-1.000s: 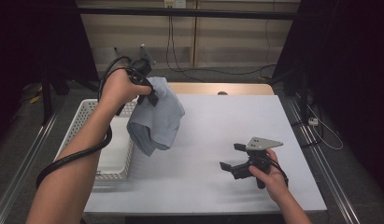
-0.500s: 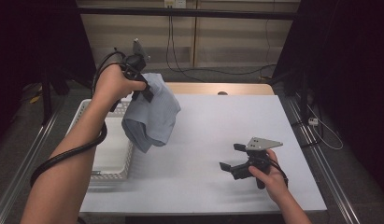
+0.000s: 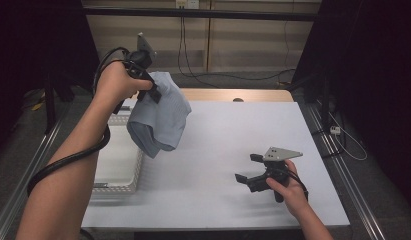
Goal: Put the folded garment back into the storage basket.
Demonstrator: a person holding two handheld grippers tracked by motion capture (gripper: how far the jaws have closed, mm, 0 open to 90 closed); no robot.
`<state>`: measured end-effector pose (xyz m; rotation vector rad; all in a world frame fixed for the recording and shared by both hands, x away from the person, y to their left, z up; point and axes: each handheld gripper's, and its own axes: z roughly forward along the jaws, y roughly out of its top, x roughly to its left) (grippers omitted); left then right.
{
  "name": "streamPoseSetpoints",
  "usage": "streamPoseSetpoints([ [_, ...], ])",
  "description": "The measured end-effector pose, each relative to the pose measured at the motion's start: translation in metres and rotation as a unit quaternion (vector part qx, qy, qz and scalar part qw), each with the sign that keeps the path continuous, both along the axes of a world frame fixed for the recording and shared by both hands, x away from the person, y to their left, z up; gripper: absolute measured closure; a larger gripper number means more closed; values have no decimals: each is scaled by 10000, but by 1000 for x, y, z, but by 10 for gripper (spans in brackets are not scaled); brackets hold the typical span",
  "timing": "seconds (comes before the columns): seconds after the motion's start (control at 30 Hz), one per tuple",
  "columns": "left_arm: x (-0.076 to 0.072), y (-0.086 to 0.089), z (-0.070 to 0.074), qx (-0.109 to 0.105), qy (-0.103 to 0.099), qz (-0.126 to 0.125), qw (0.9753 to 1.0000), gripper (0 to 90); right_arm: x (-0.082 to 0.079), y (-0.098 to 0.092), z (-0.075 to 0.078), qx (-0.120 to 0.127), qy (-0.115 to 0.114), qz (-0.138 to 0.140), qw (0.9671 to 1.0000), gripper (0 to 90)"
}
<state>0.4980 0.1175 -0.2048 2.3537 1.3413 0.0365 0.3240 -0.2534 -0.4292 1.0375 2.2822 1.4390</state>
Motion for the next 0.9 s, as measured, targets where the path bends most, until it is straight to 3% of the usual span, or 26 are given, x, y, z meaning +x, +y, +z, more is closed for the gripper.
streamPoseSetpoints([
  [0.9, 2, 17, 21, 245, -141, 160, 9995, 756, 0, 1, 1, 5, -19, 17, 10000, 32],
])
